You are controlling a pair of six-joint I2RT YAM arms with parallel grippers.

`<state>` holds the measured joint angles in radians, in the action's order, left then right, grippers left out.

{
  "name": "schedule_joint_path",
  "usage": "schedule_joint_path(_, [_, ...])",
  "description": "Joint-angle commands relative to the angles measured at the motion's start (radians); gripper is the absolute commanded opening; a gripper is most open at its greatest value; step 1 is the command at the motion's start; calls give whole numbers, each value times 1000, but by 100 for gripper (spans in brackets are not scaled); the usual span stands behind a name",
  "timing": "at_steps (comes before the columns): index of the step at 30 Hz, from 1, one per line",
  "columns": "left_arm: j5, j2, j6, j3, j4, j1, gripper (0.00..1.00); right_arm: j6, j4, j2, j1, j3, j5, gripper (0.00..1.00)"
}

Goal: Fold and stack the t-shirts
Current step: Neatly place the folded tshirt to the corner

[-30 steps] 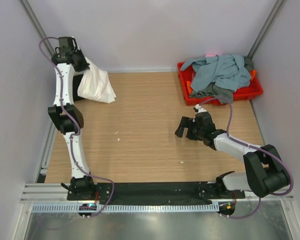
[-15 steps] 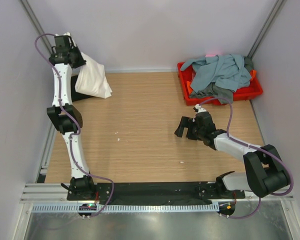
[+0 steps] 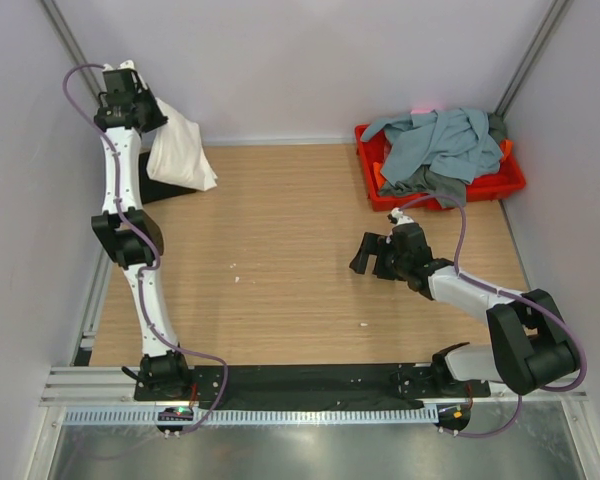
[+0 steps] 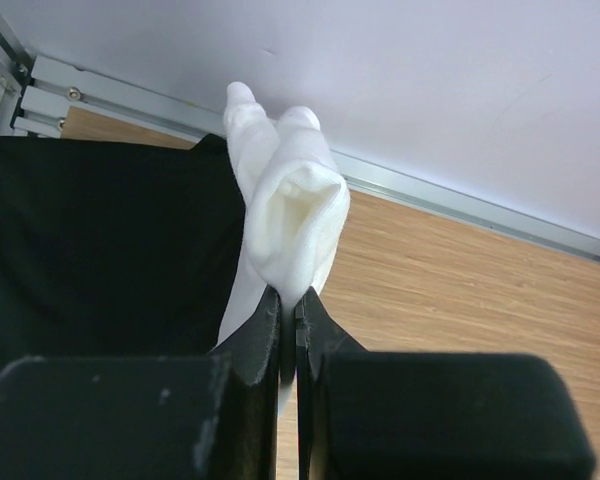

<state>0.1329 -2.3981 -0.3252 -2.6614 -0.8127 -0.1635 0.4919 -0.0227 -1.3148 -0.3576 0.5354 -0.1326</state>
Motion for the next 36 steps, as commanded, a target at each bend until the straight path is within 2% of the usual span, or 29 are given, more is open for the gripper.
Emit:
schedule_joint_path(1, [10, 94, 8, -32, 107, -28, 1, -15, -43, 8, 3, 9, -4, 100])
schedule_joint_path(20, [-41, 4, 60, -66, 109, -102, 2, -15, -42, -9, 16, 15, -19, 100])
schedule_joint_path(25, [-162, -30, 153, -77, 182, -88, 2, -15, -43, -4, 20, 12, -24, 100])
schedule_joint_path(27, [-254, -42, 225, -69, 213, -80, 6, -13, -43, -6, 22, 12, -25, 100])
schedule_joint_path(28, [-301, -55, 239, -42, 248, -79, 10, -15, -45, -4, 23, 11, -27, 100])
schedule_joint_path(29, [-387, -67, 245, -32, 265, -77, 39, -13, -45, -4, 25, 9, -28, 100])
schedule_joint_path(31, [-546, -97, 248, -41, 276, -68, 58, -13, -46, -4, 29, 9, -32, 100])
schedule_joint_path(32, [-596, -114, 249, -37, 274, -68, 83, -13, -48, -4, 29, 9, -33, 100])
schedule_joint_path(33, [-689, -119, 256, -23, 293, -68, 94, -12, -48, -4, 29, 8, -35, 100])
schedule_joint_path(36, [-782, -130, 250, -8, 288, -76, 100, -12, -51, 0, 31, 5, -35, 100])
